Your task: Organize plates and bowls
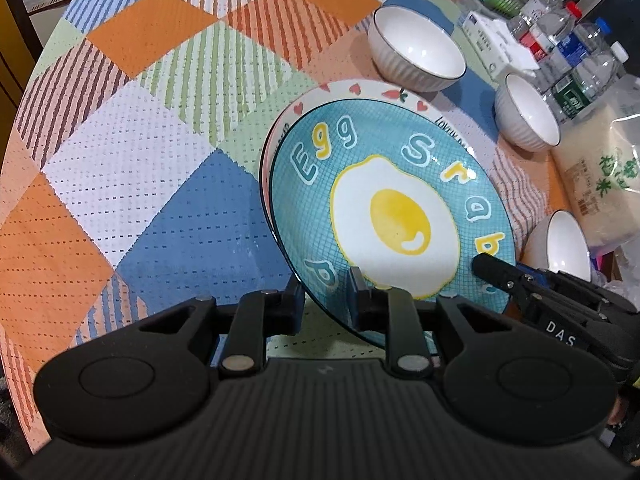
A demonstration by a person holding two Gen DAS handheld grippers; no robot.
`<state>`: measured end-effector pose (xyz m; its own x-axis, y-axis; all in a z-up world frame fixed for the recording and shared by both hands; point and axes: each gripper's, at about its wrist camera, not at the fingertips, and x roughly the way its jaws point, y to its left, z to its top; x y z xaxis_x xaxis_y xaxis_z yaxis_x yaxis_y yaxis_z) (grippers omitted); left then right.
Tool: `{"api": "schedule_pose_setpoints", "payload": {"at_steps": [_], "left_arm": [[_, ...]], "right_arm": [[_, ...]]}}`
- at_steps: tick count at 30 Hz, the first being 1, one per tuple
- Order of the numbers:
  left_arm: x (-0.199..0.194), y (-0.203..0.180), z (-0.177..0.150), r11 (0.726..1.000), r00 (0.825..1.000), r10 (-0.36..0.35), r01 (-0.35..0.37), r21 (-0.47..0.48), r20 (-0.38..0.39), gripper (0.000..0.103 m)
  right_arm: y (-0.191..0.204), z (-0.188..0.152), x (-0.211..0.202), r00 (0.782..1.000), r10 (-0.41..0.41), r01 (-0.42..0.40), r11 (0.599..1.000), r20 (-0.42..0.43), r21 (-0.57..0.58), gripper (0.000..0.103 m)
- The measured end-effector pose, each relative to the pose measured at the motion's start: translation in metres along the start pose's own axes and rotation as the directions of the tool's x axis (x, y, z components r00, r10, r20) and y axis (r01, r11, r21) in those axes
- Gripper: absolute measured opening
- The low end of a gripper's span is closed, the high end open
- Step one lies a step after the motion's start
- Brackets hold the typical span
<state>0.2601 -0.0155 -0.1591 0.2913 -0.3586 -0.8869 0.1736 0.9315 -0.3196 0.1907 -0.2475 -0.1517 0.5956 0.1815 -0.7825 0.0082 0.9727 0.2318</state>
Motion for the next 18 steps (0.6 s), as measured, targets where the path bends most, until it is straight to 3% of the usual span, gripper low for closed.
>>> {"api": "schedule_pose_setpoints", "payload": {"at_steps": [10,12,14,18], "left_arm": [[0.007,-0.002,0.003,0.999,1.000,0.016,-0.017,-0.028,-0.024,0.023],[0.001,-0.003,0.001,0.999,1.000,0.014,-0.015,-0.052,-0.021,0.024],[-0.012,-0.007,-0.003,0.999,1.000,0.024,-0.024,-0.047,0.003,0.026],[-0.039,-0.017,-0.009,0.999,0.998,0.015,-0.013,-0.030,0.066,0.027]], "right_arm": [[0.007,0.003,0.002,0.998,-0.068,0.068,0.997,0.004,-0.041,0.026],[0.021,0.000,0.002,0.987,-0.151,0.156,0.978,0.047,-0.141,0.029],[0.036,-0.004,0.002,0.967,-0.232,0.251,0.934,0.101,-0.255,0.031],[0.026,0.002,-0.015,0.985,-0.128,0.151,0.965,0.116,-0.213,0.031]]}}
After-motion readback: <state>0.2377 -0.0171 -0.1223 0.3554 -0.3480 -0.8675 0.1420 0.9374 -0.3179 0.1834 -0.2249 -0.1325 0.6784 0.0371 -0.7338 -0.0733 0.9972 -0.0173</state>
